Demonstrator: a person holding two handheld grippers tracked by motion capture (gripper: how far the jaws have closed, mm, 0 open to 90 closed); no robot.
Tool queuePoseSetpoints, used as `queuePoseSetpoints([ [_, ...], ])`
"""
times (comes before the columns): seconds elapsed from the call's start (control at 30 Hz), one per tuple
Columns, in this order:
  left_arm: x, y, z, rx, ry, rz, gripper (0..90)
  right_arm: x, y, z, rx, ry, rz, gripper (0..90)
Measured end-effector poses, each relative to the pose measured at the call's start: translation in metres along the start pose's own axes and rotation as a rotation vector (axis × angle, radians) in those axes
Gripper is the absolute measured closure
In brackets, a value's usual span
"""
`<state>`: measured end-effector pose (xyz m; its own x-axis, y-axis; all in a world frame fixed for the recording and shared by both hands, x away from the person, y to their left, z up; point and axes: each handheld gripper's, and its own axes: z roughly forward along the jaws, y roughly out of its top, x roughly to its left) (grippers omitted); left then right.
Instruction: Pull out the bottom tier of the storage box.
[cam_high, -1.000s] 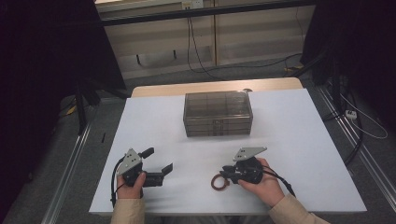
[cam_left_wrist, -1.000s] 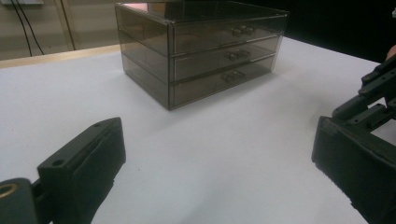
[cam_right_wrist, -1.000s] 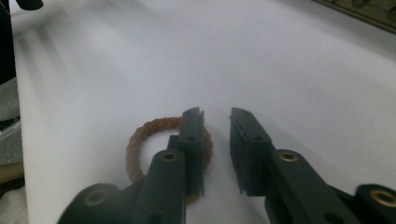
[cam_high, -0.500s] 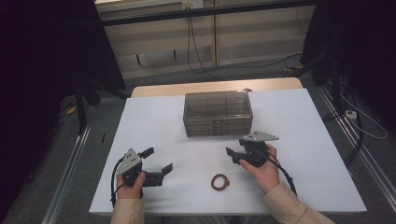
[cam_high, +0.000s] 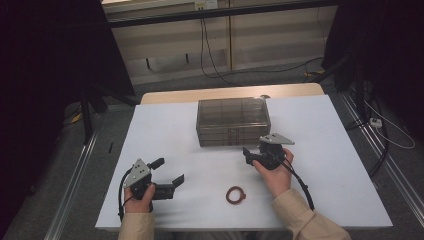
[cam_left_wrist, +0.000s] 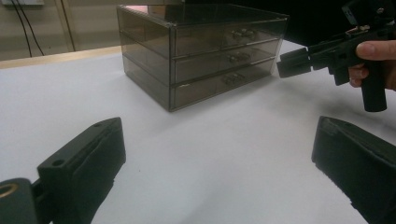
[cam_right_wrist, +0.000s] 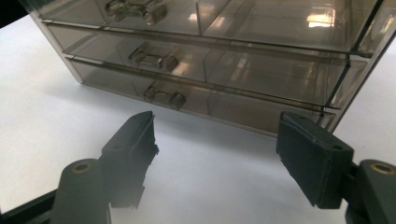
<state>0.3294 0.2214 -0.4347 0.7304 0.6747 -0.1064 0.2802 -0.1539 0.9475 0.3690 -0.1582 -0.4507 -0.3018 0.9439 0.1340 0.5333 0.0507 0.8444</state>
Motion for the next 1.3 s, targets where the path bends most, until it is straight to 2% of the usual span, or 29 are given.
queuePoseSetpoints([
  [0.27,0.000,0.000,0.001,0.004,-0.001,0.002,2.9,0.002,0.002,0.005,-0.001,-0.036,0.002,25.0],
  [0.43,0.000,0.000,0.001,0.005,-0.002,0.000,2.9,0.002,0.002,0.009,0.007,-0.075,-0.005,22.9],
  [0.67,0.000,0.000,0.001,0.006,-0.003,-0.004,2.9,0.002,0.004,0.011,-0.003,-0.101,0.032,22.2],
  [0.93,0.001,0.000,0.002,-0.001,-0.004,-0.011,2.9,0.005,0.002,0.015,-0.004,-0.134,0.056,21.1],
  [1.03,0.002,0.000,0.002,-0.003,-0.004,-0.015,3.0,0.008,0.001,0.017,0.000,-0.149,0.052,19.9],
  [1.3,0.004,0.001,0.001,-0.013,-0.003,-0.022,3.0,0.017,0.000,0.022,-0.008,-0.153,0.053,19.2],
])
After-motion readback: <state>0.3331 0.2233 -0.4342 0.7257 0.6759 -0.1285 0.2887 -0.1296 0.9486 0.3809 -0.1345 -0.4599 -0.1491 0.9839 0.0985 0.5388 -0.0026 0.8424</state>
